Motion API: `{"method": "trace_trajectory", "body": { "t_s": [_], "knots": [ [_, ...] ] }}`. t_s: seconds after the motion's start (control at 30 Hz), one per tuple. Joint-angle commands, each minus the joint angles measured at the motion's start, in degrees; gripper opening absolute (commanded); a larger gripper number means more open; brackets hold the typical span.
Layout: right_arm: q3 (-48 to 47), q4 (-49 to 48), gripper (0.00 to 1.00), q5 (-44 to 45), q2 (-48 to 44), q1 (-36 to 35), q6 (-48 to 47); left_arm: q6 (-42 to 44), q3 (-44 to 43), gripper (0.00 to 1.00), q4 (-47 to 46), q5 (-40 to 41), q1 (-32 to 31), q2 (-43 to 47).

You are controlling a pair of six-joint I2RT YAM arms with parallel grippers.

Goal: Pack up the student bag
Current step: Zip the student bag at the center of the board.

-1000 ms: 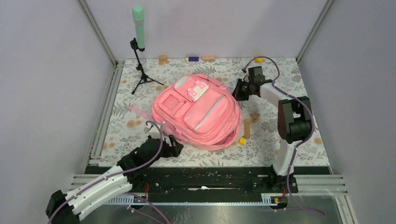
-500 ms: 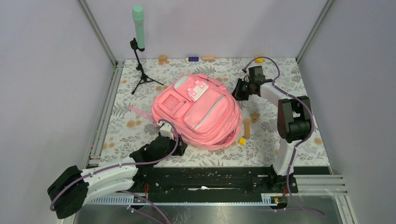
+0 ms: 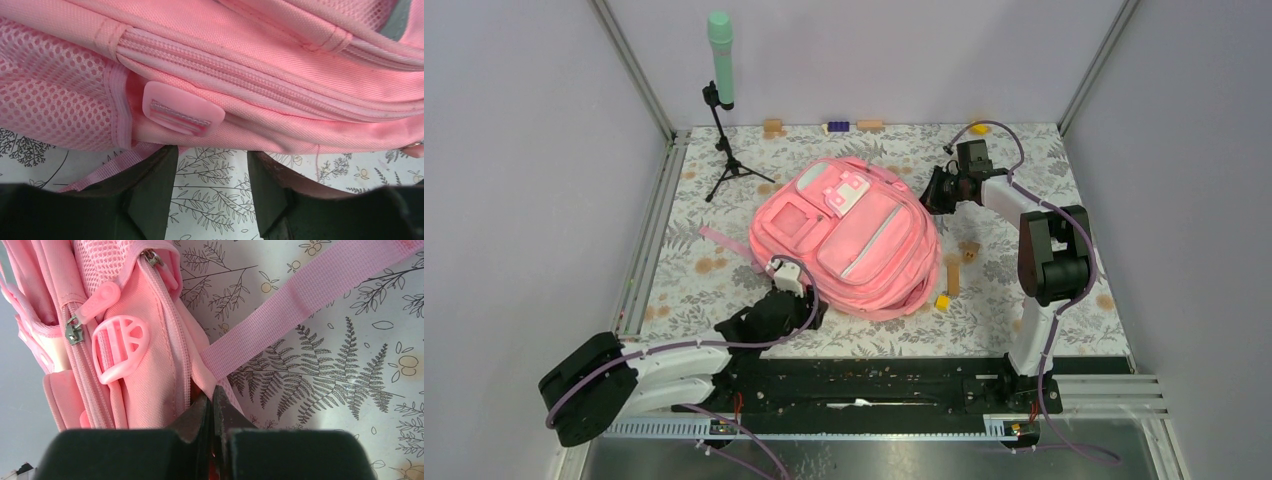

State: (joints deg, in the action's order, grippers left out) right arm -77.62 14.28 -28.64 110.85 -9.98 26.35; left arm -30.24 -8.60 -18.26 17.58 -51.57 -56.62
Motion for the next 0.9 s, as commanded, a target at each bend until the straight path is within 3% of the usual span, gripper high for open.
{"method": "trace_trajectory", "body": {
  "t_s": [0.0, 0.4, 0.53, 0.6, 0.67, 0.7, 0.87],
  "knots": [
    [-3.40, -8.49, 0.00, -3.45, -1.59, 0.87, 3.52, 0.74, -0.62, 0.55, -7.36, 3.57, -0.17, -2.89],
    [-2.95, -8.49, 0.00, -3.63, -2.26, 0.86, 3.63, 2.15, -1.67, 0.34, -13.12, 4.70, -0.16, -10.95],
    [-2.04, -8.54, 0.00, -3.57, -2.67, 0.91, 3.32, 2.07, -2.35, 0.16, -13.16, 5.53, -0.18, -12.19],
    [-1.10, -8.87, 0.00, -3.63, -3.31, 0.92, 3.21, 2.46, -2.62, 0.00, -13.28, 4.94, -0.18, -12.33],
    [0.08, -8.86, 0.00, -3.59, -4.48, 0.98, 2.59, 3.04, -2.73, 0.00, -13.18, 3.85, -0.15, -11.79],
    [1.05, -8.56, 0.05, -3.30, -5.43, 0.96, 1.83, 3.09, -2.74, 0.00, -12.87, 3.52, -0.18, -10.97],
    [6.48, -4.61, 0.61, 0.78, -13.39, 2.65, -2.39, 2.39, -1.82, 0.00, -9.36, 3.27, -0.18, -5.90]
  ]
}}
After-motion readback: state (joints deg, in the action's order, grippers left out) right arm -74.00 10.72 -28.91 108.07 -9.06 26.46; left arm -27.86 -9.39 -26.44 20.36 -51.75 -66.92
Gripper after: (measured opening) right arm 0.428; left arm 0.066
